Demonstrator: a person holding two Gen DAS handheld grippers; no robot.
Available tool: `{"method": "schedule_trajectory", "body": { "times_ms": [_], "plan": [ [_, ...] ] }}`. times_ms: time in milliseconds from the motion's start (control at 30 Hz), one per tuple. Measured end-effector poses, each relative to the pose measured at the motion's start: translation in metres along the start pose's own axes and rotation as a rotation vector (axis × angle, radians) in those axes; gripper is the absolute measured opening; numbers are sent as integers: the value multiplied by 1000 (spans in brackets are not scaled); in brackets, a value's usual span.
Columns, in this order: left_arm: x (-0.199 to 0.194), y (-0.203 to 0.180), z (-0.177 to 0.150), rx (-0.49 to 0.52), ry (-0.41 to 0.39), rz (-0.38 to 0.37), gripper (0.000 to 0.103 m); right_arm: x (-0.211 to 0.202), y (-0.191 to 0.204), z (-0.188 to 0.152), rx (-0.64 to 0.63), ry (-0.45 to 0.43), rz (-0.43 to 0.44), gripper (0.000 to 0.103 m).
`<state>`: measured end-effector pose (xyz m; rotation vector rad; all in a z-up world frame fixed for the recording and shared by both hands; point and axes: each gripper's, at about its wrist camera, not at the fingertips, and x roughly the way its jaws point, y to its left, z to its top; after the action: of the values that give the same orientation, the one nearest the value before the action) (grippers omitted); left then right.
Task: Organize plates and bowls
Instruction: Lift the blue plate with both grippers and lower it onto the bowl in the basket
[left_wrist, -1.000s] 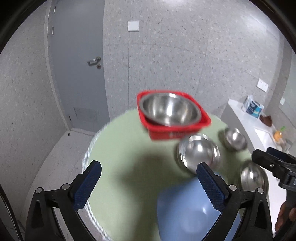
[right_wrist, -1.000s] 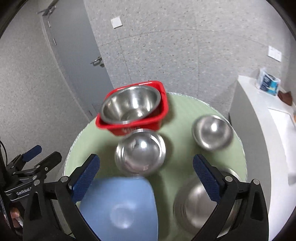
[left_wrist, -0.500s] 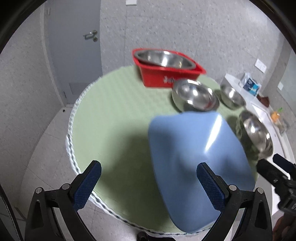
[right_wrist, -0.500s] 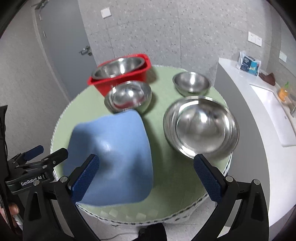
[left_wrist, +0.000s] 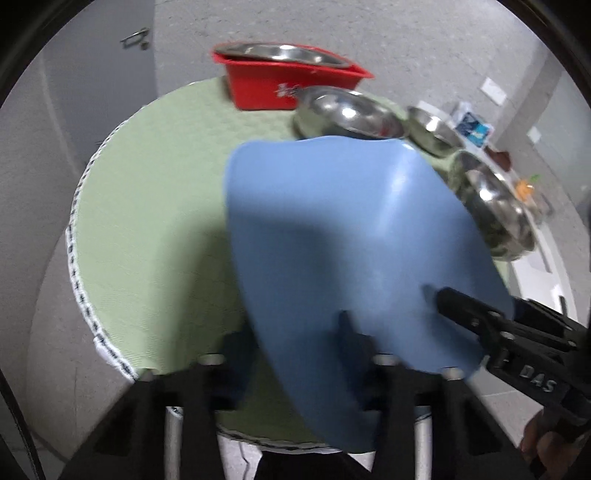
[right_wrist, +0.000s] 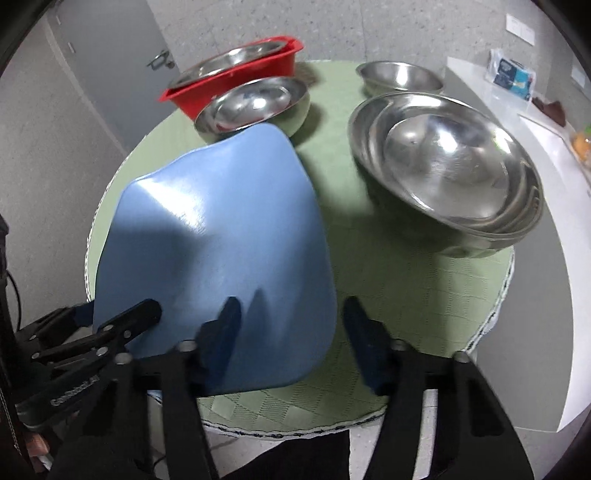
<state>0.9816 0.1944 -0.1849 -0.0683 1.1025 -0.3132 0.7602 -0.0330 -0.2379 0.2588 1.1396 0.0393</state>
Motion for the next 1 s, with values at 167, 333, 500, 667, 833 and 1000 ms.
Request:
{"method": "schedule_trajectory", "body": {
  "times_ms": [167,333,500,667,833,1000],
  "plan": [
    [-16,1,8,21,-49,30,20,-18,20,8,-77,-28,3,46],
    [-55,12,13,-21,-130,17,20,-46,41,23,-137,-90,54,46],
    [-88,17,39,-41,-220,24,20,-65,53,60,-191,-163,85,46],
    [-88,12,84,-62,-260,39,20,-59,52,123,-233,-200,114,46],
    [-65,5,140,-95,-279,86,20,-37,46,184,-262,-198,142,46],
    [-19,3,189,-138,-257,123,20,-2,39,245,-282,-151,164,46]
  ]
}}
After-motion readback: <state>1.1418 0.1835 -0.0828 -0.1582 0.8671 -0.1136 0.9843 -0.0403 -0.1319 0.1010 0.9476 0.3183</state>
